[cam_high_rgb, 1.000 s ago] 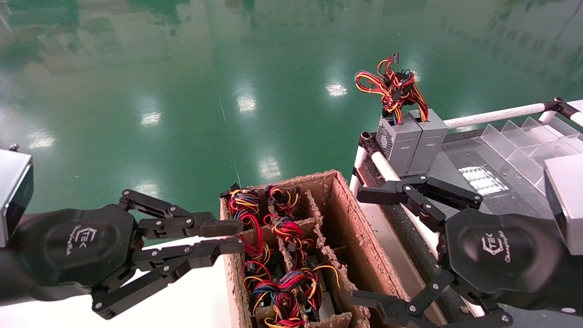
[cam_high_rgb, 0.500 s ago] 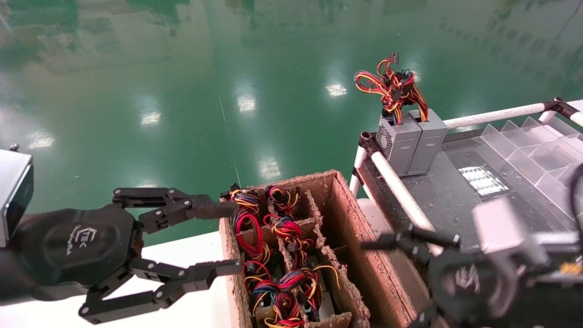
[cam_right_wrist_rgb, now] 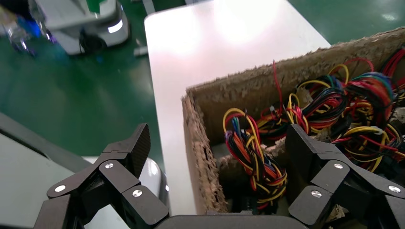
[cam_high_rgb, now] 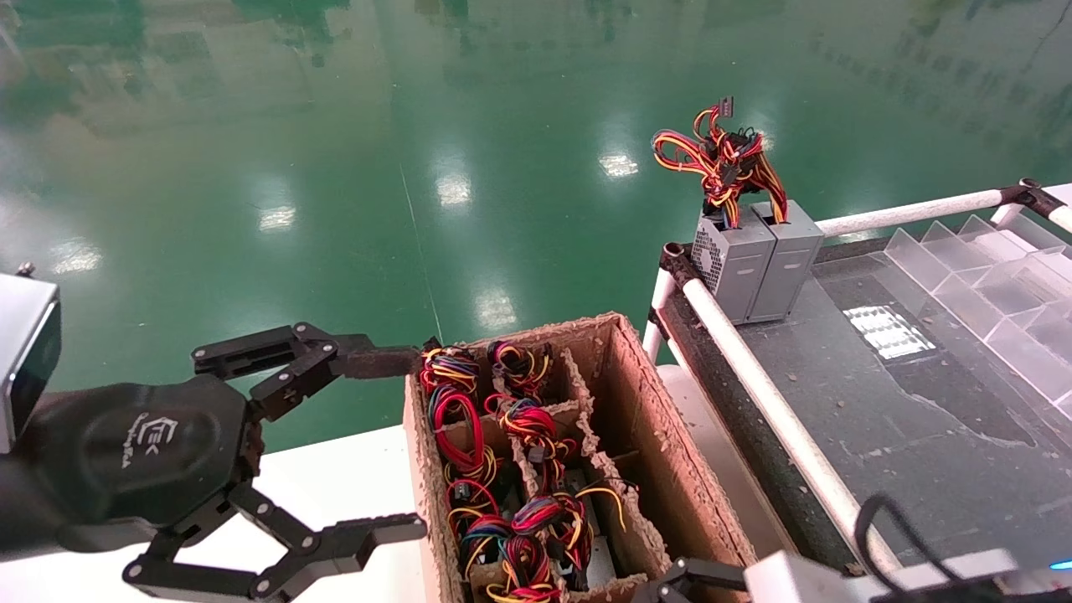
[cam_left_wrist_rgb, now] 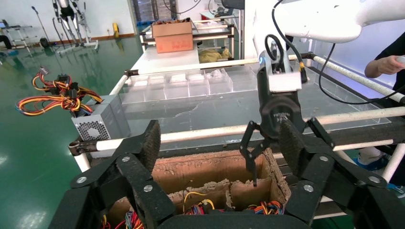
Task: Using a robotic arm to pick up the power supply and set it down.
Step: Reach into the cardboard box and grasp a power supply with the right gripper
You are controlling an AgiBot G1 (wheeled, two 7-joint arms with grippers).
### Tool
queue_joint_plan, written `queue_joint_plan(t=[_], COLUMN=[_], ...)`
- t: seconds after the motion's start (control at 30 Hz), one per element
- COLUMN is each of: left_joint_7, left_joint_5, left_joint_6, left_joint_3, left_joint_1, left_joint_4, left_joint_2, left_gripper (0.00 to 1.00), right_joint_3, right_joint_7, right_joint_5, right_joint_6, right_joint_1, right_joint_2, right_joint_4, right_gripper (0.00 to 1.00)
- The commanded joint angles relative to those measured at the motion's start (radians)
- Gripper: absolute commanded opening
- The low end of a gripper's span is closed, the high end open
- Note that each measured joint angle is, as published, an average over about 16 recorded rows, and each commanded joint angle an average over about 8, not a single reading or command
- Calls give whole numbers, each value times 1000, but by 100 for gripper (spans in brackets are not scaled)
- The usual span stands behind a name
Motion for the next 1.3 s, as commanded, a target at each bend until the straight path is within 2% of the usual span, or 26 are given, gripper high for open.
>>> queue_joint_plan(t=[0.03,0.47,1.3], left_joint_7=[0,1,1], left_joint_5=[0,-1,-2], left_joint_6=[0,0,-1], left_joint_3=[0,1,3], left_joint_1=[0,0,-1], left_joint_4=[0,0,0], left_joint_2=[0,0,-1], left_gripper=[100,100,100], right_joint_3=[-16,-44,-55], right_joint_7=[-23,-44,-82], right_joint_5=[-21,-89,-118], right_joint_6=[13,76,94], right_joint_1=[0,-10,-13], right_joint_2=[-8,-54,-90], right_joint_4=[9,-6,-75], right_gripper=[0,0,0])
